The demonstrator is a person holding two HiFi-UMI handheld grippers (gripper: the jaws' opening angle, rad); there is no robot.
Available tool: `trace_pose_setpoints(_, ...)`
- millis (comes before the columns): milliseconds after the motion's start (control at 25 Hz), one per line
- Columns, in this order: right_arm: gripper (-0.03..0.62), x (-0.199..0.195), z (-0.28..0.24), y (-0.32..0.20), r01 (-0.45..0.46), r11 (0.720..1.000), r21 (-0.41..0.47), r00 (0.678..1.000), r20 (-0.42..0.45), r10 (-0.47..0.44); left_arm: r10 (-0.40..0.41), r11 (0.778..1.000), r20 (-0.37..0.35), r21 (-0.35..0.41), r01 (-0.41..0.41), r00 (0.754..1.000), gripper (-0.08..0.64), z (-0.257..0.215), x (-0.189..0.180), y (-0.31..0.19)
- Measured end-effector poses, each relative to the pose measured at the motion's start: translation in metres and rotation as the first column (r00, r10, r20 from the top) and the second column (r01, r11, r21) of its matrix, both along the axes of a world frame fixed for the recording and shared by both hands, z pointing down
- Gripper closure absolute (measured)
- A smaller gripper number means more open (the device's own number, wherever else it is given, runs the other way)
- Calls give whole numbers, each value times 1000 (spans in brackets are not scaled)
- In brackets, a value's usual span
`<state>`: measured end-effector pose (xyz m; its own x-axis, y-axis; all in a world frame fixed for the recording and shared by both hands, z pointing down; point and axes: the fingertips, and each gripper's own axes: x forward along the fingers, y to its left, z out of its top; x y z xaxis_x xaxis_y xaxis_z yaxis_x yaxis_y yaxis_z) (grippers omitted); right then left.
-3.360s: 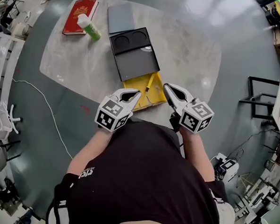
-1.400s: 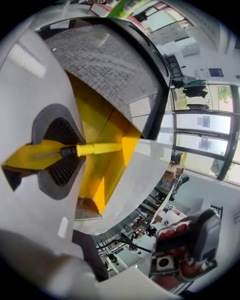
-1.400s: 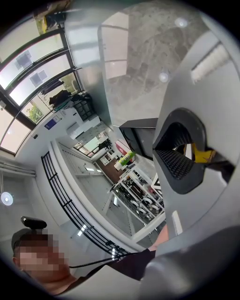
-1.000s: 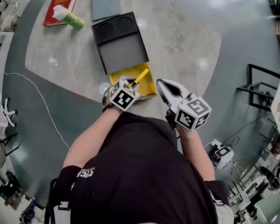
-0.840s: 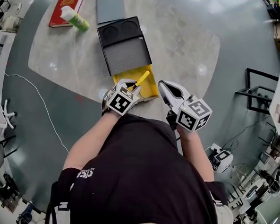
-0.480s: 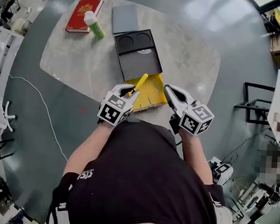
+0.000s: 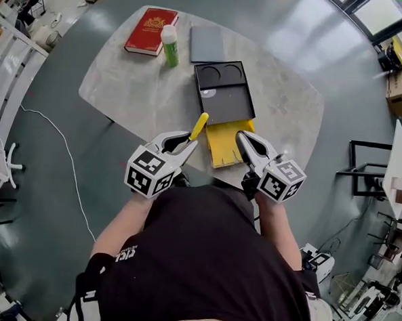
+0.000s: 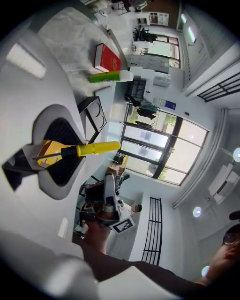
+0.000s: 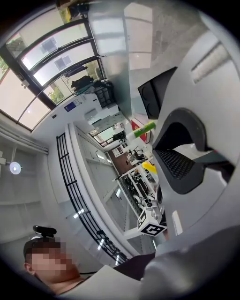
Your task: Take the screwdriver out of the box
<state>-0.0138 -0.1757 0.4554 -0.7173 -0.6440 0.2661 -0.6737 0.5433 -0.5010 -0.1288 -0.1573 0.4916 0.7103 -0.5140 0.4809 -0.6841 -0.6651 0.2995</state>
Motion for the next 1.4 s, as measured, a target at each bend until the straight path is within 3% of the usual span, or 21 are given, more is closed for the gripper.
trace_pose_setpoints(200,578,-16,-20,2,46,998,50,999,20,-47,-78,994,-38,71,81,996,483,-31,-29,-3)
trace_pose_setpoints(480,578,0,-35,-11,93,990,109,996,-20,-92,-214,966,-92,131,224,973,483,-62,-41,-12)
trace_pose_setpoints(840,578,10,-69,0,177,954,243,984,-35,-174,-222,937,-104,253,241,970,483,-104,-28,-20)
trace_pose_setpoints(1400,580,26,-95,-4,168,925,341,986,-49,-161,-212,915,-152,317,251,965,483,-135,-21,-28)
